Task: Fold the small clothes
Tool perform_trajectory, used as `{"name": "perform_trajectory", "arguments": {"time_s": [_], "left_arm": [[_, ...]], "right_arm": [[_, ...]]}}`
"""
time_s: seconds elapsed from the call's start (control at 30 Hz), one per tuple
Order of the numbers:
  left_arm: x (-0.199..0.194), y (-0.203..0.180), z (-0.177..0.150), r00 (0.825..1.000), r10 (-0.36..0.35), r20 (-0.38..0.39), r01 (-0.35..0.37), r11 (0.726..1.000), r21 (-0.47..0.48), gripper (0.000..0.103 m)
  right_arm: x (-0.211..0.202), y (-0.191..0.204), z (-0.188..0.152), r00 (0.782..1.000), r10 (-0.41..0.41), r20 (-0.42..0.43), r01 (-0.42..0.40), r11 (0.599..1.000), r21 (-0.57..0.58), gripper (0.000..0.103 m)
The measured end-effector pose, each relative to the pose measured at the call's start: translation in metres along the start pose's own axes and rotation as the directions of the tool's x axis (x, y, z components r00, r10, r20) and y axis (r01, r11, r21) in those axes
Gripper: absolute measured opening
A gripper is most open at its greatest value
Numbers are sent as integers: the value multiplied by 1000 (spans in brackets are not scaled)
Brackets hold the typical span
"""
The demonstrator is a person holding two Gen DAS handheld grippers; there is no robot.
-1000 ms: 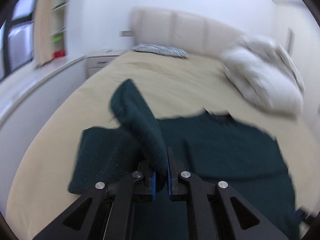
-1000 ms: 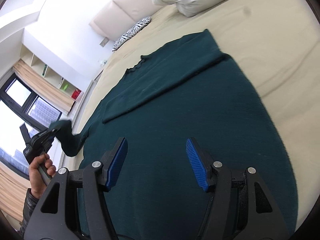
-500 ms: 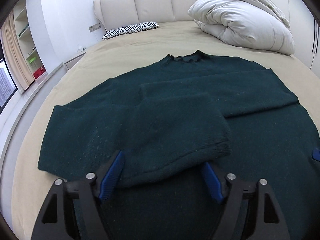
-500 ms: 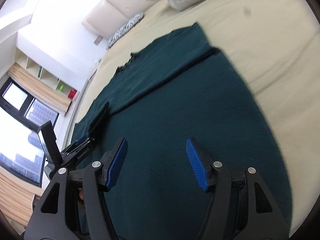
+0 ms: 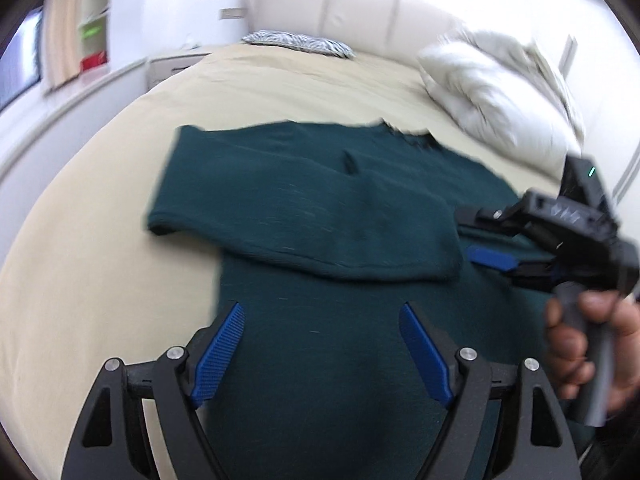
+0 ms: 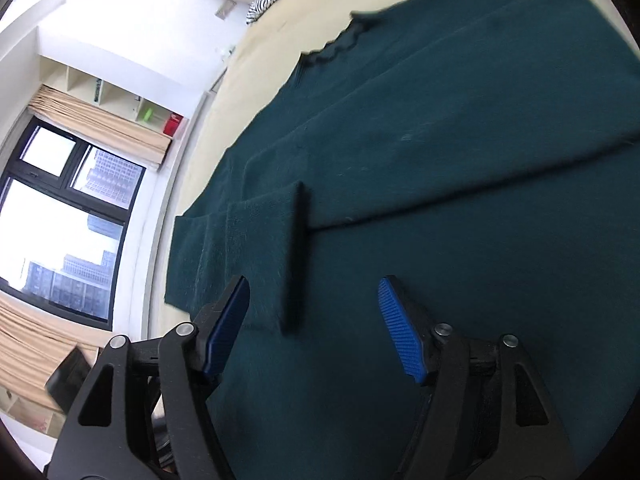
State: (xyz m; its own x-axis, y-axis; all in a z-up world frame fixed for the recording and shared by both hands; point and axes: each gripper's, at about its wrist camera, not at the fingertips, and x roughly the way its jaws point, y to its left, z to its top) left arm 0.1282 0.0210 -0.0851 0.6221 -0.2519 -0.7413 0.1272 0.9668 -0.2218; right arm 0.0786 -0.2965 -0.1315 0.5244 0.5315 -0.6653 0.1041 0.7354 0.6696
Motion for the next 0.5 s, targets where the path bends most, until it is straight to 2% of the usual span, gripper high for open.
{"name": "perform_trajectory", "arguments": {"time_s": [0.17,0.23,0.27,0.3,0.33,0.37,0.5], "left_arm": [[-15,38,6,999,-14,40,18,993,-114,82],[-13,48,10,999,-16,42,22,989,-149,82],[-13,53,11,999,-17,45,24,986,-163,82],[-13,56,13,999,-13,47,21,985,-170,82],[-13,59,14,999,-9,49,17,984,-177,82],[-13,61,16,999,-7,51,17,983,-184,82],[-16,72,25,997,-12,79,29,977,-211,82]], "right_arm": [[25,25,10,999,-31,5,32,999,-43,65],[34,39,9,997,-74,-7,73,992,-106,52],[37,43,7,995,-98,-7,96,987,-129,49],[37,49,5,992,-127,-1,125,978,-167,37],[38,54,4,991,-132,-12,127,972,-198,14],[41,57,7,988,-151,-16,144,967,-212,8],[18,77,4,984,-174,48,180,935,-305,7]]}}
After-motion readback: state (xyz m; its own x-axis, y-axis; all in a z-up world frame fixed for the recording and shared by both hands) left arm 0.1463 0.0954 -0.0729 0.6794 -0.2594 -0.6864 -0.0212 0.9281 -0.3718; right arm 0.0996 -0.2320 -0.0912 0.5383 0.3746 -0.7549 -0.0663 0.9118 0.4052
